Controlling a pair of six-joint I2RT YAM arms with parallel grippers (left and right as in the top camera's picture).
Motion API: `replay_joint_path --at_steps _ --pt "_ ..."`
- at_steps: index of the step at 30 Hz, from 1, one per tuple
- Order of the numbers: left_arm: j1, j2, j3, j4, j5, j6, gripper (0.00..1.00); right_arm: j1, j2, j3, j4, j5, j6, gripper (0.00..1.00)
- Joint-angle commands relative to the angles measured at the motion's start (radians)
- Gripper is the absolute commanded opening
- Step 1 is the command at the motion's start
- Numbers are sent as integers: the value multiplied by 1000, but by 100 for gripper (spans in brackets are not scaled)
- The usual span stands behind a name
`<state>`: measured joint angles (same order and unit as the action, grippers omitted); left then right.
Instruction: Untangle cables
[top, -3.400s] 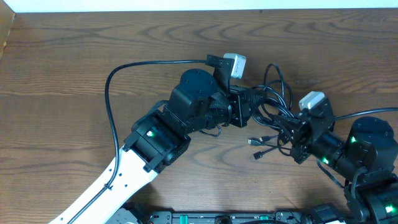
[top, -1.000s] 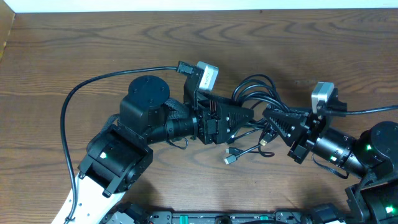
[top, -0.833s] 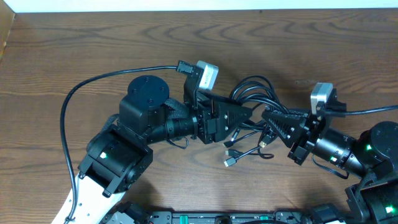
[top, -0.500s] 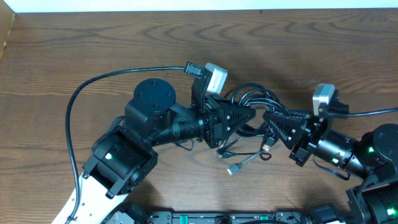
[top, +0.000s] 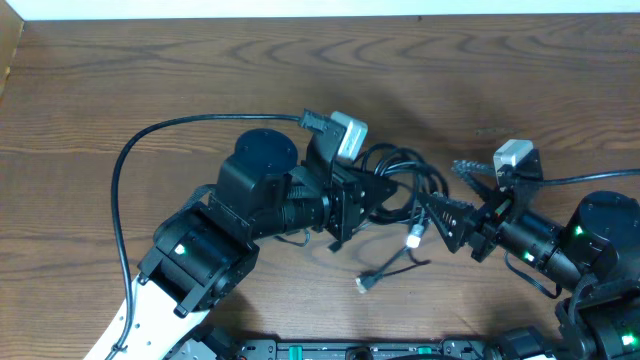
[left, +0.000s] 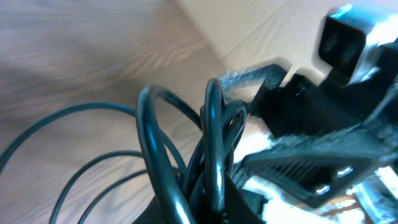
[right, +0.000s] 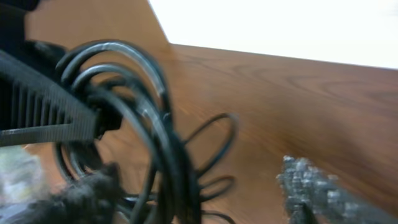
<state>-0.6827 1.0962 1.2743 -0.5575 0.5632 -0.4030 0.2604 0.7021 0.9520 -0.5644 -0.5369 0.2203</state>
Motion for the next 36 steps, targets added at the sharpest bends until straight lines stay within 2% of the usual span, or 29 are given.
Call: replay_joint_path --at_steps 1,9,19,22,27,32,36 --pt "0 -10 26 -36 -36 180 7 1 -2 1 -13 121 -19 88" --pt "0 -36 26 -48 -3 301 7 1 -2 1 -24 191 53 92" --pt "0 -66 26 -47 196 507 7 1 -2 1 -14 158 134 96" --pt "-1 -66 26 -35 216 512 7 1 -2 1 -8 97 111 96" --pt "0 -66 26 45 274 512 7 1 -2 1 -17 -48 -25 95" --pt "0 -66 26 179 367 497 7 1 -2 1 -85 -69 -94 92" --pt "0 -66 26 260 367 441 7 1 -2 1 -126 -76 -124 90"
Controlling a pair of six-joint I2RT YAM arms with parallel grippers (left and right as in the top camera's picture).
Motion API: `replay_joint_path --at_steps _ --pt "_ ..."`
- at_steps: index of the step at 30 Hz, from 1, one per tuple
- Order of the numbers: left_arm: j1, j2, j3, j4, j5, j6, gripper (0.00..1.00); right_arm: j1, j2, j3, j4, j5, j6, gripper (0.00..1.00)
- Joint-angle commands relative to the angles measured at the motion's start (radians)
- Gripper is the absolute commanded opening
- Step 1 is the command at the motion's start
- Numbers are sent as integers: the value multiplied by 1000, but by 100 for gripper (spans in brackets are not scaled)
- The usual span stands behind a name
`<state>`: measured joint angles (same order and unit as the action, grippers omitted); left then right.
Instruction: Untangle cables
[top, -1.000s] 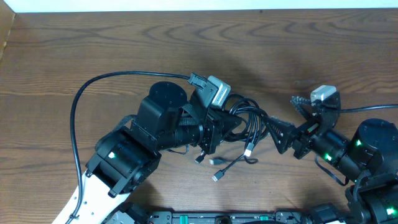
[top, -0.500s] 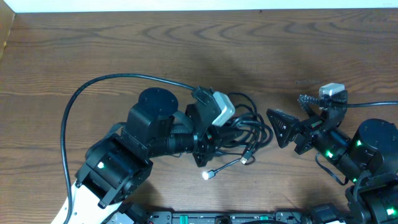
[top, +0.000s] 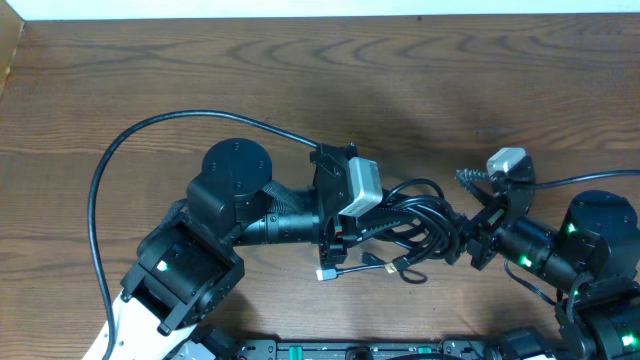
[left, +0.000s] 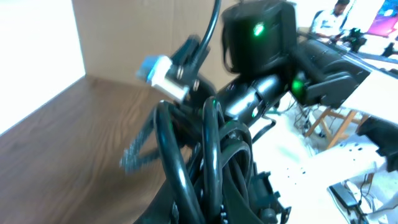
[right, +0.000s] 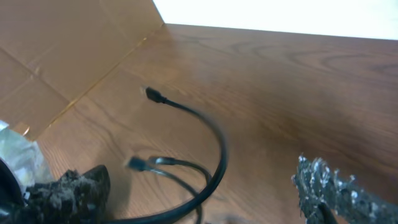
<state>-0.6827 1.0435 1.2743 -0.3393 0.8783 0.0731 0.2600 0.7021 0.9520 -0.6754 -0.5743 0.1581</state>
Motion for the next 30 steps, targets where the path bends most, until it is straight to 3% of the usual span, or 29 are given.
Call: replay_joint_path --at_steps 1,4,12,19,30 --pt "0 -12 26 58 51 -46 7 2 -2 1 -24 -42 -69 89" --pt "0 -13 26 96 11 -105 8 2 -2 0 -49 -43 -76 87" --pt "0 -13 26 105 -305 -304 7 2 -2 1 -83 -16 -92 82" --pt "0 -13 26 3 -394 -298 8 2 -3 1 -67 148 8 84" --pt "0 -13 26 -138 -392 -204 7 2 -5 2 99 74 -14 84"
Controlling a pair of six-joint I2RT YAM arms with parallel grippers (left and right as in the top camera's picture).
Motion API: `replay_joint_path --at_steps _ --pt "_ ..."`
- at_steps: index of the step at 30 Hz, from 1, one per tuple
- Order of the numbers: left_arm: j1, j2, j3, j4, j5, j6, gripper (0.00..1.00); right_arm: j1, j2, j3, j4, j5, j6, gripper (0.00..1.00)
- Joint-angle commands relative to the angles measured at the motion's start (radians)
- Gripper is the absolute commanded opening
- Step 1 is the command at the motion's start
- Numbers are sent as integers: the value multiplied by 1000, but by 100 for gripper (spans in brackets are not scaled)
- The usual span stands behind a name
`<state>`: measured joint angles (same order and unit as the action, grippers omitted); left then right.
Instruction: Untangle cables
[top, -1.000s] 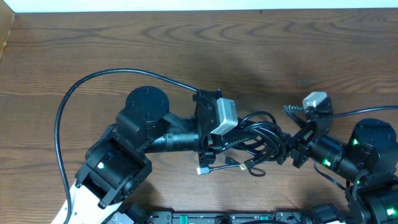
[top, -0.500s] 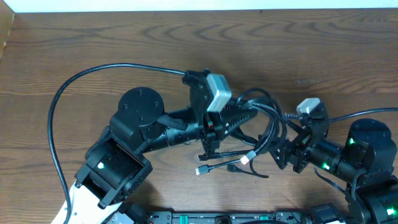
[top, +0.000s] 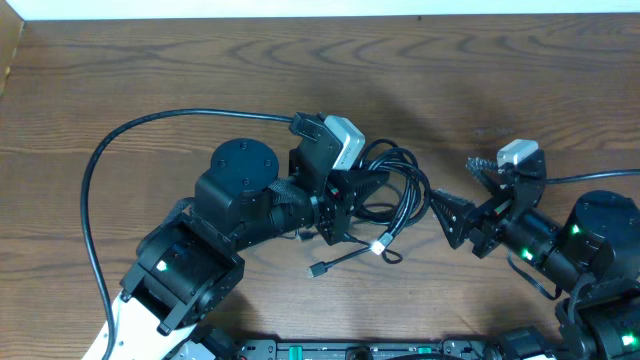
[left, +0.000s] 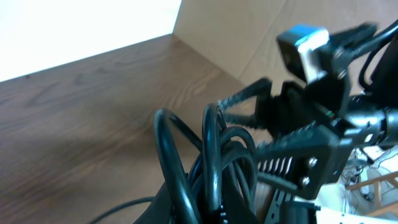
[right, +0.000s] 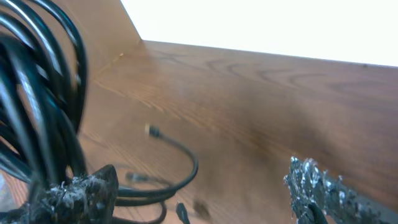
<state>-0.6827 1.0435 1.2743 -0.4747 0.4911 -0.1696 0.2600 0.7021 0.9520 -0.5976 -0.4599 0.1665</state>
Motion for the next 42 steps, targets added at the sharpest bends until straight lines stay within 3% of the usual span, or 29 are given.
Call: replay_joint_path --at_steps 1,8,19,37,42 --pt "0 -13 26 -5 -5 39 8 2 -5 2 31 -55 -41 84" --pt "0 -13 26 -7 -6 38 7 2 -5 2 56 -220 -130 84" --pt "-1 -12 26 -8 0 37 8 2 -4 2 106 -311 -130 84" --pt "-4 39 26 10 337 38 7 2 22 2 179 -300 -101 86" --pt "-4 38 26 43 402 38 7 2 67 2 174 -285 -101 81"
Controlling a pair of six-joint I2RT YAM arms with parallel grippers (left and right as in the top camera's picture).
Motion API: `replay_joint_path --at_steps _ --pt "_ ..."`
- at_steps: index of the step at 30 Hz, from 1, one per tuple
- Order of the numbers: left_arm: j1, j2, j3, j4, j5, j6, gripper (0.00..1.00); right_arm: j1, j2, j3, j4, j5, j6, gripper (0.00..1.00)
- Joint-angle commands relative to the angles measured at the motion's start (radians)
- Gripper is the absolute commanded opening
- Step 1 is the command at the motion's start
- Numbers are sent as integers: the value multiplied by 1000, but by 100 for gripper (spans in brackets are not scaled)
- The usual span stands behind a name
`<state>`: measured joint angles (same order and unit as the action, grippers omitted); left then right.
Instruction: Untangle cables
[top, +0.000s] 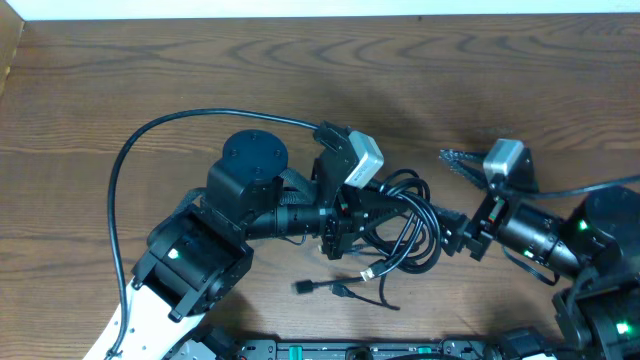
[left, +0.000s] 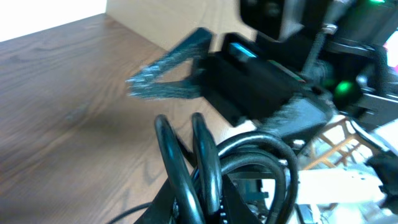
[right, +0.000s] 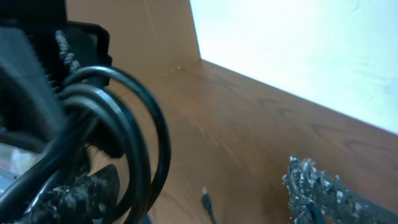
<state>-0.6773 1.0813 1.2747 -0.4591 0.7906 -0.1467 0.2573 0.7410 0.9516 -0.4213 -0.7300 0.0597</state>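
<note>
A bundle of black cable loops (top: 405, 228) hangs at mid-table with my left gripper (top: 345, 225) shut on its left side. In the left wrist view the loops (left: 186, 155) rise out of the left gripper (left: 199, 202). Two loose plug ends (top: 305, 287) trail on the wood below the bundle. My right gripper (top: 445, 190) stands open at the bundle's right edge. In the right wrist view the loops (right: 134, 143) lie just inside its left finger (right: 81, 193), while the right finger (right: 323, 193) is far apart; the right gripper (right: 199, 183) has only table and one plug (right: 205, 199) in its middle.
A long black lead (top: 125, 170) arcs from the left wrist camera (top: 362, 157) round the left arm. A cardboard wall (right: 124, 37) stands at the table's left edge. The wooden table (top: 150, 70) spreads behind both arms.
The left gripper has carried the bundle lower and to the right. The right gripper, then apart from the loops, now has its lower finger against them. The loose plug ends lie lower left.
The left gripper stayed shut on the bundle throughout, and the right stayed open. First the right fingers stood at the loops; then the bundle was lower with the right finger close; then it was back up with a gap between them; now they meet again.
</note>
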Motion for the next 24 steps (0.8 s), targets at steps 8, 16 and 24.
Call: replay_joint_path --at_steps 8,16,24 --pt "-10 -48 25 35 118 50 7 4 44 2 -136 253 6 80" --pt "-10 -132 25 35 119 61 7 4 45 2 -199 437 7 82" --pt "-10 -168 25 35 148 60 8 4 45 2 -230 680 91 87"
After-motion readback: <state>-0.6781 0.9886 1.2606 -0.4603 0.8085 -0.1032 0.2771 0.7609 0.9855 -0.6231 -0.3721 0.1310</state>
